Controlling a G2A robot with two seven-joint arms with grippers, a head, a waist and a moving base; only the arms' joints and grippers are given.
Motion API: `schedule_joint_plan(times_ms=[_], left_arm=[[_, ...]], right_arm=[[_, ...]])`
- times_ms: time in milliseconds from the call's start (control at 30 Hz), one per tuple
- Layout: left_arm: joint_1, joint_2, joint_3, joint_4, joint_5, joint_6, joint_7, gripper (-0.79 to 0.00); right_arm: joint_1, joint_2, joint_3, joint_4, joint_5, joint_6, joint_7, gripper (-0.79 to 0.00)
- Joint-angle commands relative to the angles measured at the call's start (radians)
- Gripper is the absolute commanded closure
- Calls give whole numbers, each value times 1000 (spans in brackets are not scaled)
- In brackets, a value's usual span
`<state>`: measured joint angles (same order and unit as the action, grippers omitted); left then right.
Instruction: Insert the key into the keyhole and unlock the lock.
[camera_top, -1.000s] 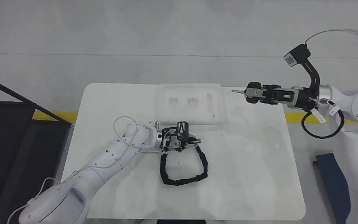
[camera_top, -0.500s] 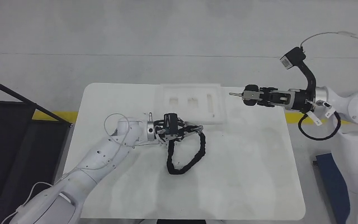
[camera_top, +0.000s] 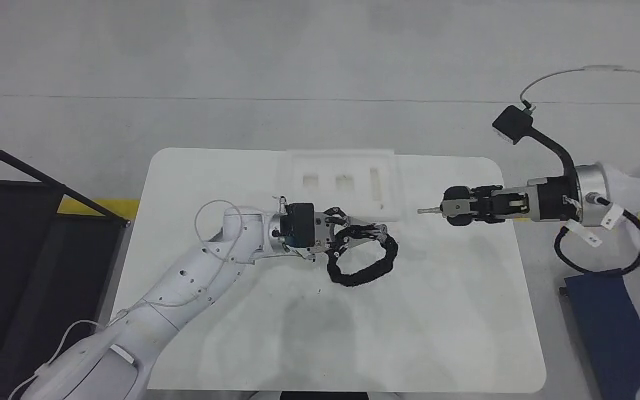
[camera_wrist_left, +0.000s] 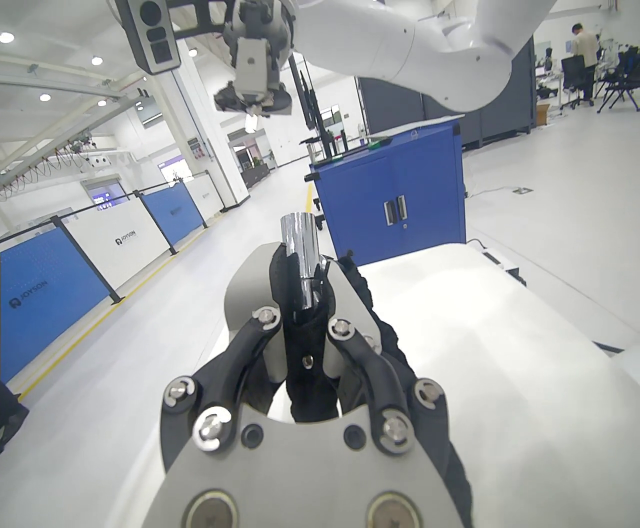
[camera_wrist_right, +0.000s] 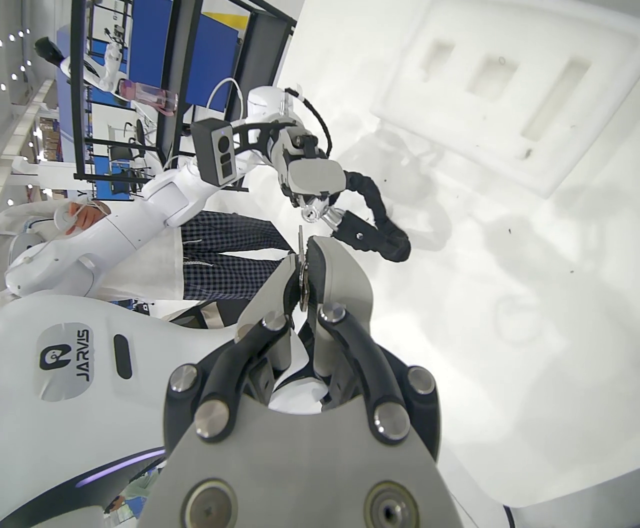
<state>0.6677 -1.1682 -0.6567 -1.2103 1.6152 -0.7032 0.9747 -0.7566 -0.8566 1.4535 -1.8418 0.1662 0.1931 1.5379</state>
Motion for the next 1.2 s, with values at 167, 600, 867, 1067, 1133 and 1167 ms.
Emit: schedule_joint_plan(times_ms=[167,600,867,1067,1133,1167], left_arm=[[-45,-32,21,-21,-25,4,28,0],[-110,-96,77,39,-33,52,84,0],[-110,-96,77,39,-33,52,84,0],[-110,-96,77,39,-33,52,84,0],[-92,-94,66,25,-39,84,50,0],[-83,-93,57,15,-39,102,35,0]], right_arm=[[3,53,28,-70,30,59,-2,0],[2,119,67,-94,93,91,-2,0],[2,119,67,-94,93,91,-2,0],[-19,121,64,-97,88,97,-23,0],[-31,127,65,-102,85,106,-17,0],[-35,132,64,-101,79,106,-17,0]])
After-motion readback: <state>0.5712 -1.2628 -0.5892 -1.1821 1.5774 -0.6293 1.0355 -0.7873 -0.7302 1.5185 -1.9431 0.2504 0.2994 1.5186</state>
